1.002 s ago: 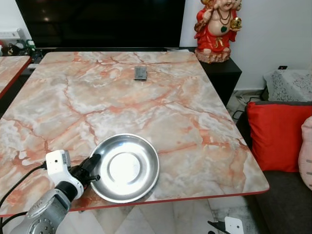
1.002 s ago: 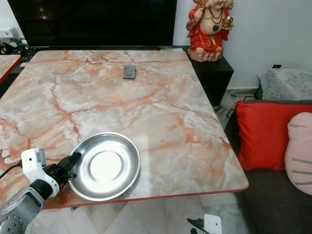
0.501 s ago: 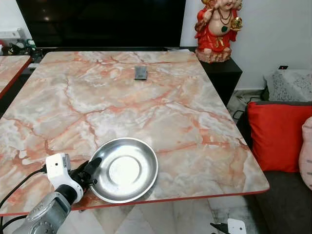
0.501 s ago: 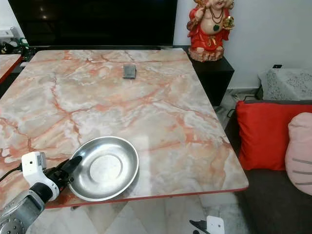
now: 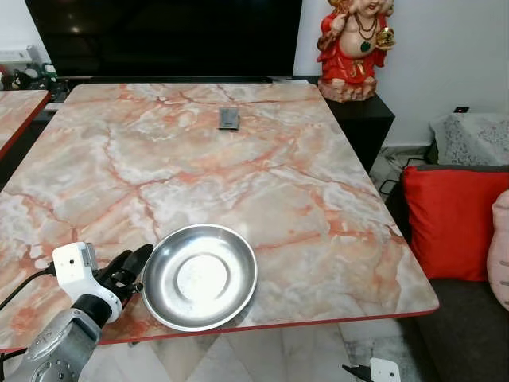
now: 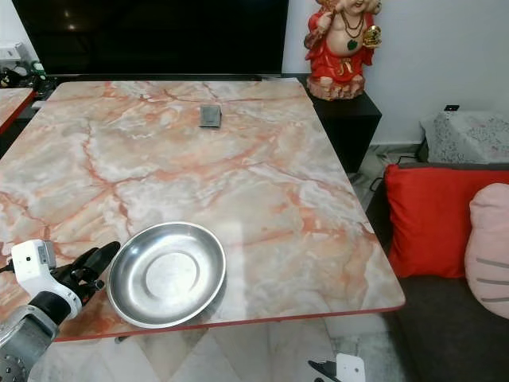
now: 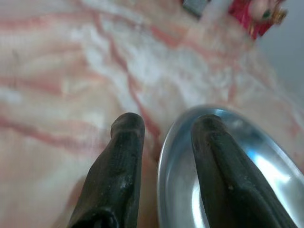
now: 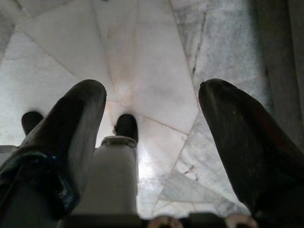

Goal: Setting the table

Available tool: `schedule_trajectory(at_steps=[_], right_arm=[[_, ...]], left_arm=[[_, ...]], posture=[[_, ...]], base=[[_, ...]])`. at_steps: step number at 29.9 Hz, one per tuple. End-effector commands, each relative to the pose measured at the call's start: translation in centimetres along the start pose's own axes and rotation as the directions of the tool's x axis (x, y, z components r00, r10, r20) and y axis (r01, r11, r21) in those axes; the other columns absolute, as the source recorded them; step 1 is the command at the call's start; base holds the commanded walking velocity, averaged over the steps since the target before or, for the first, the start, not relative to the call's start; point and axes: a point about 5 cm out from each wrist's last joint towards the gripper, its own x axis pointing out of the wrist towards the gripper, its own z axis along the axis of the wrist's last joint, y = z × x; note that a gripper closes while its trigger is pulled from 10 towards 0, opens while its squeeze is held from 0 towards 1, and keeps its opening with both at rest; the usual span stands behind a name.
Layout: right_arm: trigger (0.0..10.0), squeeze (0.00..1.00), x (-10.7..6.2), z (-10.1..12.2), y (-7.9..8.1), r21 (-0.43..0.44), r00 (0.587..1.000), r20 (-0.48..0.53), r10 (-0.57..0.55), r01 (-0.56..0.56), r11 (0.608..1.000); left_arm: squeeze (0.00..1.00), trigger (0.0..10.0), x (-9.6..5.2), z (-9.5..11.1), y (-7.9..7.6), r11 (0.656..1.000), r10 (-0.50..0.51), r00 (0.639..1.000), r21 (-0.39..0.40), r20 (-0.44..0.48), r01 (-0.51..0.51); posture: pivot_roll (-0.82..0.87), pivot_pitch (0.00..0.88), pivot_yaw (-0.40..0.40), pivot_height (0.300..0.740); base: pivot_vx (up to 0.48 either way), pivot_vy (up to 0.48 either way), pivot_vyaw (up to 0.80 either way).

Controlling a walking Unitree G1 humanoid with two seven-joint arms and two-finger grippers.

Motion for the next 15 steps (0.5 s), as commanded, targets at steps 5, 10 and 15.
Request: schedule_trajectory(at_steps=[5,10,15], right_arm=[[10.0,0.00,-0.1,-0.6,-0.2,-0.004,1.000,-0.023,-0.007,0.007,1.000],[10.0,0.00,-0.1,-0.7,-0.2,-0.006,1.000,-0.022,-0.007,0.007,1.000],[10.0,0.00,-0.2,-0.8,-0.4,0.001,1.000,-0.022,-0.012,0.012,1.000]], left_arm=[[0.00,10.0,-0.1,2.6,-0.9,0.944,0.057,0.976,0.308,0.209,-0.121],[0.00,10.0,0.0,2.3,-2.3,0.902,0.017,0.972,0.417,0.236,-0.117],[0.00,10.0,0.1,1.8,-2.3,0.873,0.026,0.967,0.465,0.252,-0.145]], posture=[[0.14,0.109,-0.057,0.740],[0.13,0.105,-0.054,0.740],[0.13,0.099,-0.047,0.740]], base=[[0.000,0.000,0.00],[0.000,0.000,0.00],[0.000,0.000,0.00]])
